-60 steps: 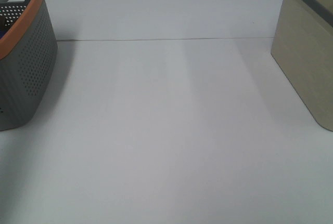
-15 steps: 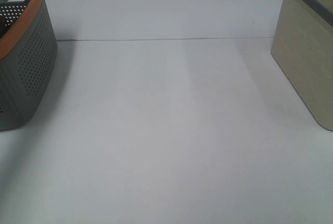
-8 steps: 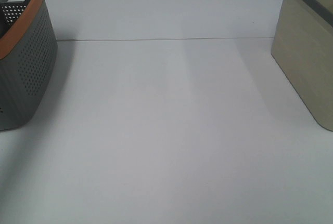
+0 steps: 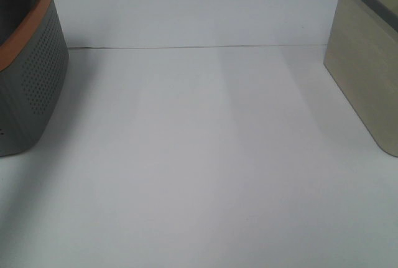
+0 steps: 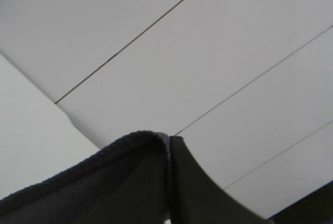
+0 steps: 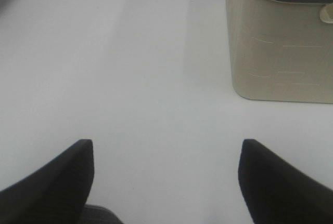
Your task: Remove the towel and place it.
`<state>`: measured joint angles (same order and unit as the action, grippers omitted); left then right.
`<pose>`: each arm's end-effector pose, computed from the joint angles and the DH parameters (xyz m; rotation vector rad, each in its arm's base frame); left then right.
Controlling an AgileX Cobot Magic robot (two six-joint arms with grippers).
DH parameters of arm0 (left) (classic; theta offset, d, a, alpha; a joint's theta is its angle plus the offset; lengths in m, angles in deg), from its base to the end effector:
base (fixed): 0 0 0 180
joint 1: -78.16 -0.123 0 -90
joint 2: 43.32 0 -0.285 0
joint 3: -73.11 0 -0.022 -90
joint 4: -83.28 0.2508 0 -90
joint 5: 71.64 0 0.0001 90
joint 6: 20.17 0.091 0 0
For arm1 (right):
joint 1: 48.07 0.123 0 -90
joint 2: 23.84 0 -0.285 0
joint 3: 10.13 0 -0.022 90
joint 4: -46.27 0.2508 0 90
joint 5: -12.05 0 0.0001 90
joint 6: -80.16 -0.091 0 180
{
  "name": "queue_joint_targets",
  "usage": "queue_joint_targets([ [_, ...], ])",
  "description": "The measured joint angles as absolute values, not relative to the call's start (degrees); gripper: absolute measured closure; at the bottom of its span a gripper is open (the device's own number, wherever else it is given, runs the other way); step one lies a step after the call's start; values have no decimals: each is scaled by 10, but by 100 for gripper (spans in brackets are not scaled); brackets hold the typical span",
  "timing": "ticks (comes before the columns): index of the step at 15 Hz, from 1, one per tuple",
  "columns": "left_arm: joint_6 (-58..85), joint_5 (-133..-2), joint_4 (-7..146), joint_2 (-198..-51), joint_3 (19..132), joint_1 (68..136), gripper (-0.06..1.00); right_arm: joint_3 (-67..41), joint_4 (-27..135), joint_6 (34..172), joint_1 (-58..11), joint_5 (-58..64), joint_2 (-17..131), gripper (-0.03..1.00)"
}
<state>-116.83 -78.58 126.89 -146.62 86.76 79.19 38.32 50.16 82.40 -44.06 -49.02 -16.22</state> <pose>0.4063 -0.0148 0.4323 -0.6109 1.4057 -0.8244 -0.0062 0.0050 0.2776 -0.1150 2.0408 0.1006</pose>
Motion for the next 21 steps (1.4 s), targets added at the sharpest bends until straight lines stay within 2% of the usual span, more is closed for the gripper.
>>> queue_joint_targets([
  [1, -1168, -859, 1263, -1464, 886, 792, 94, 383, 502, 824, -441, -490, -162, 21],
  [5, -1169, -977, 1263, -1462, 962, 792, 94, 383, 502, 824, -441, -490, -162, 21],
  [11, -1201, -1009, 1273, -1460, 1045, 813, 94, 383, 502, 824, -441, -490, -162, 21],
  [15, -1318, -1028, 1437, -1471, 1045, 848, 94, 383, 502, 824, -441, -490, -162, 21],
  [17, -1479, -1137, 1574, -1523, 1046, 853, 94, 383, 502, 824, -441, -490, -162, 21],
  [21, -1531, -1291, 1691, -1571, 1046, 853, 94, 383, 502, 824, -441, -490, -162, 21],
])
